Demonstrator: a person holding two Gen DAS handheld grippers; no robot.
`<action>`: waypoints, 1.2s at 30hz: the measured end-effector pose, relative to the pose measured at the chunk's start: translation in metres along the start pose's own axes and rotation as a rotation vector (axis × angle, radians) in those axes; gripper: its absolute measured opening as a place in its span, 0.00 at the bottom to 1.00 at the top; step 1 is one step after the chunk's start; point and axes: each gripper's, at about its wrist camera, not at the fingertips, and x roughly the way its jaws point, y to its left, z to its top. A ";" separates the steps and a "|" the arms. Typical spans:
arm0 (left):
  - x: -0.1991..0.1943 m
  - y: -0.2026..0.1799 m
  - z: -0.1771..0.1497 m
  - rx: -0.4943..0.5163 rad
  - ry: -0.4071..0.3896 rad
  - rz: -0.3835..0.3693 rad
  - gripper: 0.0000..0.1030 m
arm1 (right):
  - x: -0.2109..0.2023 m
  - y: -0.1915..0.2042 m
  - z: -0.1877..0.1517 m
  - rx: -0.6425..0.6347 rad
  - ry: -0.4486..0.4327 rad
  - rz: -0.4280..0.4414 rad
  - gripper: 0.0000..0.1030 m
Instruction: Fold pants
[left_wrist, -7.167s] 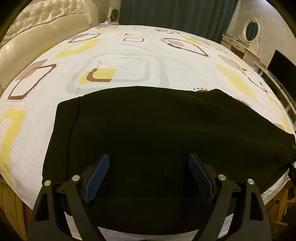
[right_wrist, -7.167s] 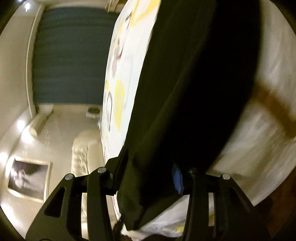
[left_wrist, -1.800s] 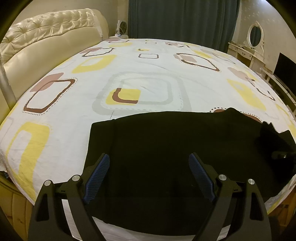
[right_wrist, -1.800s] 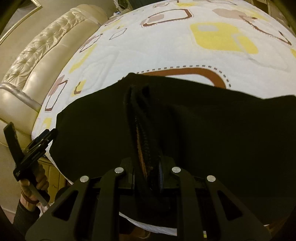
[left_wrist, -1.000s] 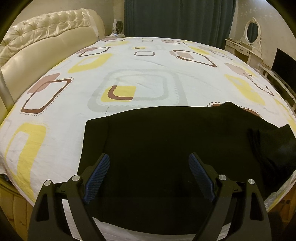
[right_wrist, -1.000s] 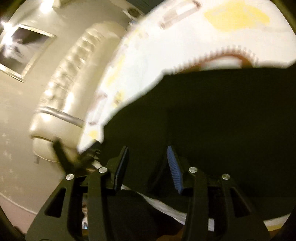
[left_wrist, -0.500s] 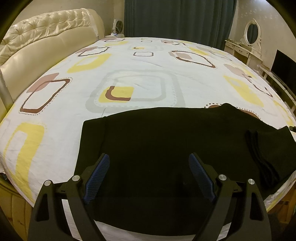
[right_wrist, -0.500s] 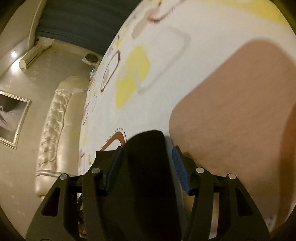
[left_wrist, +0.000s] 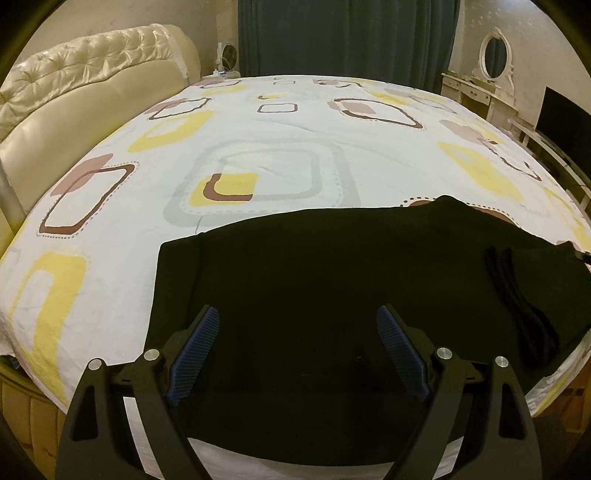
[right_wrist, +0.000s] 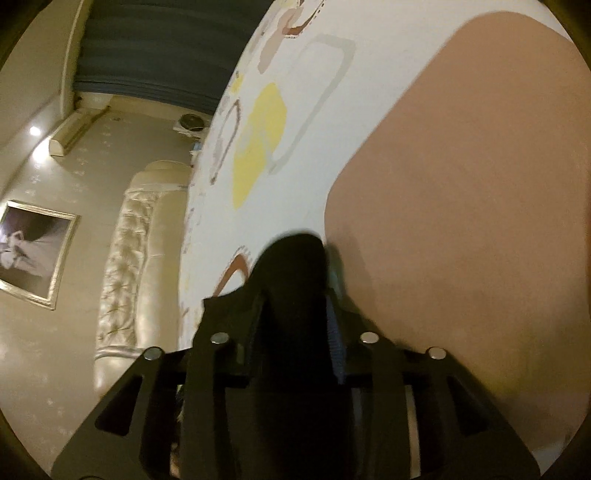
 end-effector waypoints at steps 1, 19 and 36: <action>0.000 0.001 0.000 -0.004 0.000 -0.002 0.84 | -0.008 -0.003 -0.009 0.007 0.000 0.022 0.35; -0.003 0.006 0.001 -0.029 -0.002 -0.008 0.84 | -0.045 -0.008 -0.072 -0.046 0.027 -0.088 0.33; -0.009 0.057 0.007 -0.174 0.014 -0.079 0.84 | 0.050 0.123 -0.131 -0.316 0.161 0.025 0.48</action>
